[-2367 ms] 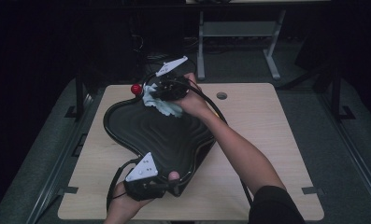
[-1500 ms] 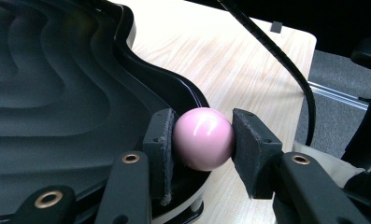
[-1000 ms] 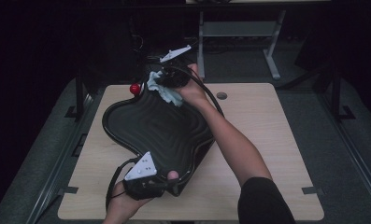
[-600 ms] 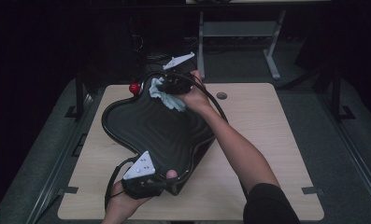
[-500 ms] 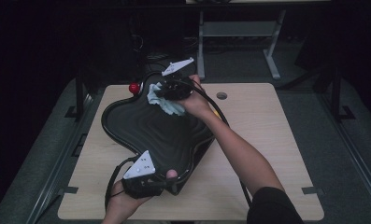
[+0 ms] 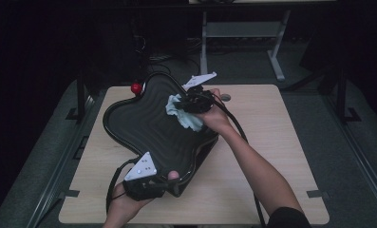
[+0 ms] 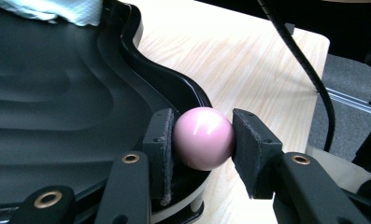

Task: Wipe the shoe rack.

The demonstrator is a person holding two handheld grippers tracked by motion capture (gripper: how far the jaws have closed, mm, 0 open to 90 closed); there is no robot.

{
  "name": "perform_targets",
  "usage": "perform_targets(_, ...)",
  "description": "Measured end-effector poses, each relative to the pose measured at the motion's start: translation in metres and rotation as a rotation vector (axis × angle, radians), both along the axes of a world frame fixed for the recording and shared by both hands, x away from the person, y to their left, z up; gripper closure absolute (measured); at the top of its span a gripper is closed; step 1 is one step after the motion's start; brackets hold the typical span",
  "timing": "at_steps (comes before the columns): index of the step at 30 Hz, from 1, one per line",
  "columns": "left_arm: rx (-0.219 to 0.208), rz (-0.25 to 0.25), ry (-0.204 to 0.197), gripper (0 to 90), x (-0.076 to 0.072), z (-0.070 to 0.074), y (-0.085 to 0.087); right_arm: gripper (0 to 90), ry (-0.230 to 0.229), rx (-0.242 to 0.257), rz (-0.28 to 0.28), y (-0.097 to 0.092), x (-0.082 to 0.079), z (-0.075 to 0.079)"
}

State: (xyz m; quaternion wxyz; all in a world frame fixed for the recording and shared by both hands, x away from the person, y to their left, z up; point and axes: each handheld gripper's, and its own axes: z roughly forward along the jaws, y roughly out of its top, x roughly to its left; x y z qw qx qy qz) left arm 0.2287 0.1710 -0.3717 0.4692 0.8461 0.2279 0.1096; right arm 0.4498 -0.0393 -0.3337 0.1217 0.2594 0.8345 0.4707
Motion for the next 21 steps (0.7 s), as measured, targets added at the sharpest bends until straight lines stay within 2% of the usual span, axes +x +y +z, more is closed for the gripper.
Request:
perform_targets(2,0.001,0.006,-0.001,60.1,0.000,0.000,0.001,78.4,0.015,0.000,-0.025,-0.009,0.000,-0.004)
perform_targets(4,-0.001,0.005,0.003,60.1,0.001,0.000,0.001,78.5,0.016,-0.008,-0.027,-0.013,-0.005,-0.007)
perform_targets(6,0.001,0.005,0.001,60.1,0.002,0.000,0.002,78.3,0.014,-0.001,0.006,-0.012,-0.016,-0.011)
perform_targets(8,-0.002,0.008,0.002,60.1,0.003,0.000,0.002,78.2,-0.006,-0.017,0.017,-0.013,-0.023,-0.013)
perform_targets(10,-0.001,0.017,0.000,60.1,0.003,0.000,0.003,77.9,0.007,-0.023,0.001,-0.021,-0.021,-0.016)
perform_targets(12,0.003,0.022,0.000,60.1,0.004,0.000,0.004,78.0,0.009,-0.036,-0.050,-0.031,-0.017,-0.019)
perform_targets(14,-0.002,0.023,0.004,60.1,0.005,0.000,0.006,78.5,0.023,-0.034,-0.060,-0.035,-0.018,-0.021)
perform_targets(18,-0.001,0.029,0.005,60.0,0.007,0.000,0.007,78.4,0.012,-0.028,-0.011,-0.030,-0.032,-0.025)
perform_targets(21,0.000,0.043,0.001,60.0,0.008,0.000,0.008,78.3,0.021,-0.028,-0.026,-0.034,-0.033,-0.027)
